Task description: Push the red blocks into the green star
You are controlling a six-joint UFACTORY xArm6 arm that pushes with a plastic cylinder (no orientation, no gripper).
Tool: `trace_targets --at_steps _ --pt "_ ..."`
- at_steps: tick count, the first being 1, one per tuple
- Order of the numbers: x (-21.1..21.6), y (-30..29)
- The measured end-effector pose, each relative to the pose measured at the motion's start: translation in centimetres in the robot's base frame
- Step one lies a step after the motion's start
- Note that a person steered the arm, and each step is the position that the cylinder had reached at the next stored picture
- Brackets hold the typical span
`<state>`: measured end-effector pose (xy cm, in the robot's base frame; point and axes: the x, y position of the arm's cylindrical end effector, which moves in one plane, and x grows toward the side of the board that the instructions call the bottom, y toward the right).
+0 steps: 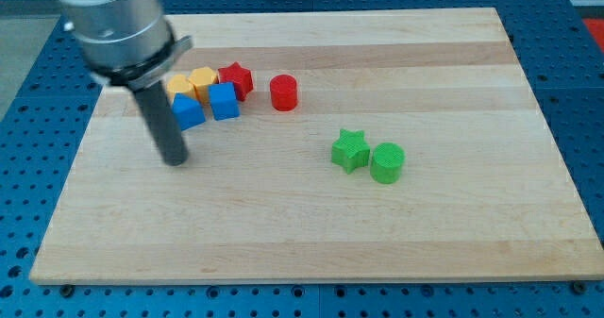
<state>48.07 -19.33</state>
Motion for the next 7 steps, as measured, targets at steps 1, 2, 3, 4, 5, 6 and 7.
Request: trace_targets --at_steps 1,2,3,4,5,6,7 --pt "-2.8 -1.5" --pt "-4.6 0.0" --pt "-5.1 3.2" --pt "-5.1 2.2" --pt "-5.3 -3.6" --pt "-8.2 -10.7" --pt "-12.8 -10.9"
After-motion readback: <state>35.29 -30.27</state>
